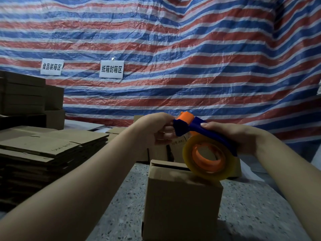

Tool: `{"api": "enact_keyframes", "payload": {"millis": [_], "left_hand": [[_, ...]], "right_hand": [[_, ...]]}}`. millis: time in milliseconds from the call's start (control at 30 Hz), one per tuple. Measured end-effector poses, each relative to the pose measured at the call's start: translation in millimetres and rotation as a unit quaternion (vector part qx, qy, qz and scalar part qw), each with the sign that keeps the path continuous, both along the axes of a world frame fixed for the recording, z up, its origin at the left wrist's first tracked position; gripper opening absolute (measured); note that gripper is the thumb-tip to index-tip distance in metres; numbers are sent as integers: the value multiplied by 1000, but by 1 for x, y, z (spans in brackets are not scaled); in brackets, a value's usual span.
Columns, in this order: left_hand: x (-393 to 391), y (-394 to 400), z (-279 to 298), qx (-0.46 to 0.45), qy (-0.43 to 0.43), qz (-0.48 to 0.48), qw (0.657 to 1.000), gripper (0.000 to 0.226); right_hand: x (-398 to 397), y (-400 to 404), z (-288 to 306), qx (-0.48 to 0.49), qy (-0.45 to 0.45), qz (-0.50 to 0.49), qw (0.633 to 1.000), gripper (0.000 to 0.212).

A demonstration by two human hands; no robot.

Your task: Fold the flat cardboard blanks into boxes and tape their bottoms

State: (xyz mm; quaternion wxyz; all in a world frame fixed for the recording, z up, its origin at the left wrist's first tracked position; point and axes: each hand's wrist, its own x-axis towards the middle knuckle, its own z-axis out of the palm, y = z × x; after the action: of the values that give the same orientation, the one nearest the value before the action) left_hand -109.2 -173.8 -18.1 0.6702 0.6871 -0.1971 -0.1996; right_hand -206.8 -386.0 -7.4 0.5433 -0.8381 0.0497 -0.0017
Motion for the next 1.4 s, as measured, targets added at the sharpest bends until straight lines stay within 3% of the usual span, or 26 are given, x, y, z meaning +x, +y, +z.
{"api": "enact_keyframes", "payload": {"millis": [200, 533, 733, 1000, 1400], "left_hand": [[4, -7, -18, -33, -28, 55, 998, 11], [7, -19, -73, -133, 64, 101, 984, 13], [8, -20, -78, -158, 94, 146, 972, 13], [3, -19, -75, -181, 126, 200, 955, 20], [2, -17, -69, -287, 224, 264, 893, 7]], "right_hand": [[0, 4, 16, -53, 38, -4, 998, 71], [13, 20, 27, -109, 95, -15, 989, 58], [13, 8, 42, -197, 152, -40, 968, 80], [-7, -20, 51, -204, 159, -57, 964, 75], [23, 9, 50, -276, 205, -48, 938, 82]]}}
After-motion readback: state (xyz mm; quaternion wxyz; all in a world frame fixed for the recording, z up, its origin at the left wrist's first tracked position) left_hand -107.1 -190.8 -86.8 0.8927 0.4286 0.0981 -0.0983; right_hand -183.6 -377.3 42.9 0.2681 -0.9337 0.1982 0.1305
